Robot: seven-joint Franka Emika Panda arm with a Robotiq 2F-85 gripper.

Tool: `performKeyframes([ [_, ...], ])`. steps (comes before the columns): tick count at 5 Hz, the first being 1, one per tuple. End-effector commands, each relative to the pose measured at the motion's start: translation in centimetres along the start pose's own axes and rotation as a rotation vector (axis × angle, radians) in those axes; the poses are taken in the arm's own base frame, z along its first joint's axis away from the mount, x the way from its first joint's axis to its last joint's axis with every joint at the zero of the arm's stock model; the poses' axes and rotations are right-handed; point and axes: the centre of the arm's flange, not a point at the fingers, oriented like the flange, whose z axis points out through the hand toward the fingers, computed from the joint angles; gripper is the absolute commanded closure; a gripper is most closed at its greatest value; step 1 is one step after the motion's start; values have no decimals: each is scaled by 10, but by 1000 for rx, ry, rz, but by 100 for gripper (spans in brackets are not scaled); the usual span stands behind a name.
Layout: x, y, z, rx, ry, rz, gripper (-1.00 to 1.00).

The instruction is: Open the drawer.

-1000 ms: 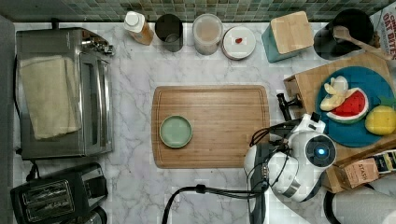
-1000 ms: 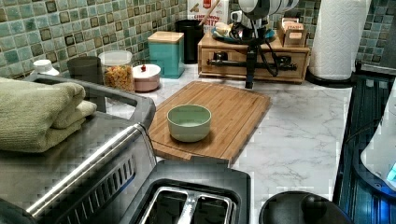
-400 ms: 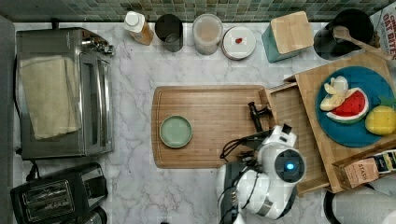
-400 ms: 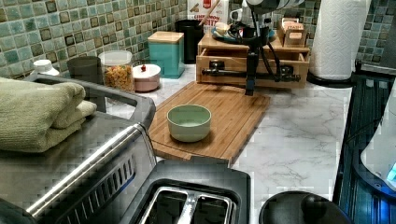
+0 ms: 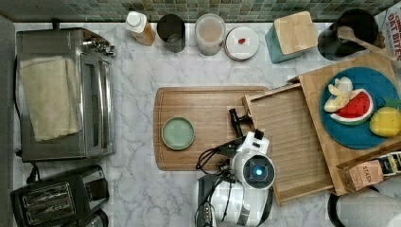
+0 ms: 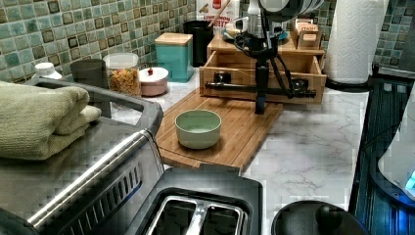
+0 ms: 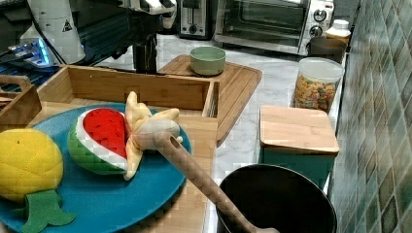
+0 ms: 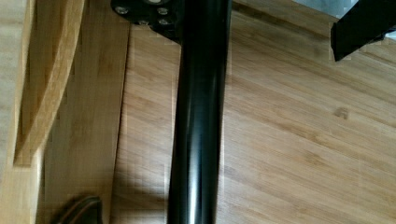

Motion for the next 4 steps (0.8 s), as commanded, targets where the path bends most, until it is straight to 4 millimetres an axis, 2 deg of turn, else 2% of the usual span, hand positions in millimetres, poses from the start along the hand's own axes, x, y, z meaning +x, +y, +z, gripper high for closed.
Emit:
performKeyframes([
  [1, 21, -95, -17, 56, -30, -17, -100],
  [3, 39, -107, -27, 79, -23, 3, -100],
  [4, 51, -103, -35, 120, -38, 24, -100],
])
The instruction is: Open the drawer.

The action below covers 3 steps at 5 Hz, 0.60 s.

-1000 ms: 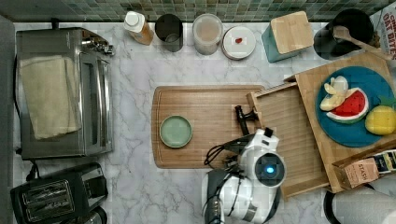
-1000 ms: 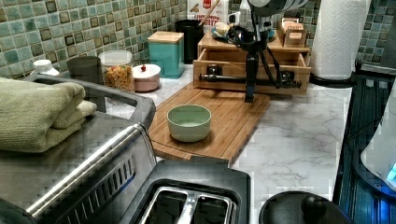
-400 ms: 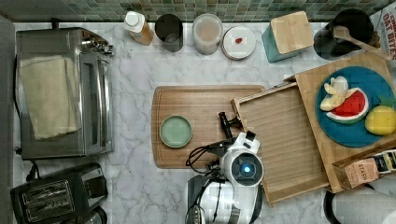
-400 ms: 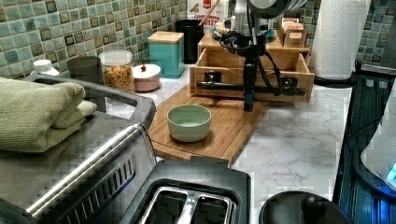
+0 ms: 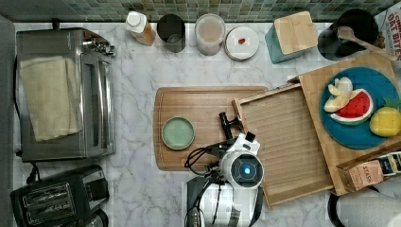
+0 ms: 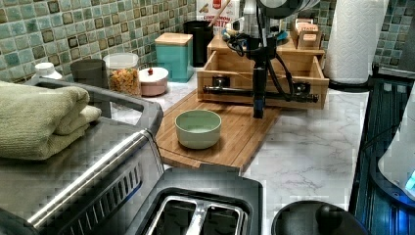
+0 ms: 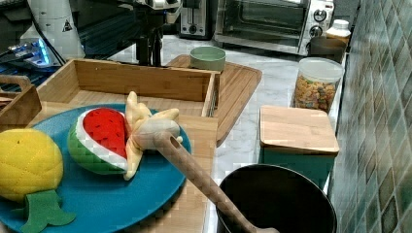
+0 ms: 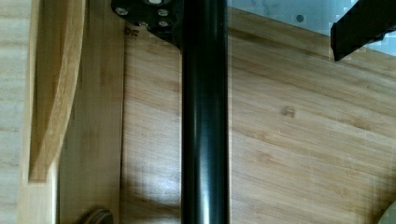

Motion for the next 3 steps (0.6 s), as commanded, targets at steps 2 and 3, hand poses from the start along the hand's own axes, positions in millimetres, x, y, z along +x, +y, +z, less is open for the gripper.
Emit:
performKeyframes([
  [2, 39, -78, -27, 82, -10, -51, -100],
  [3, 39, -78, -27, 82, -10, -50, -100],
])
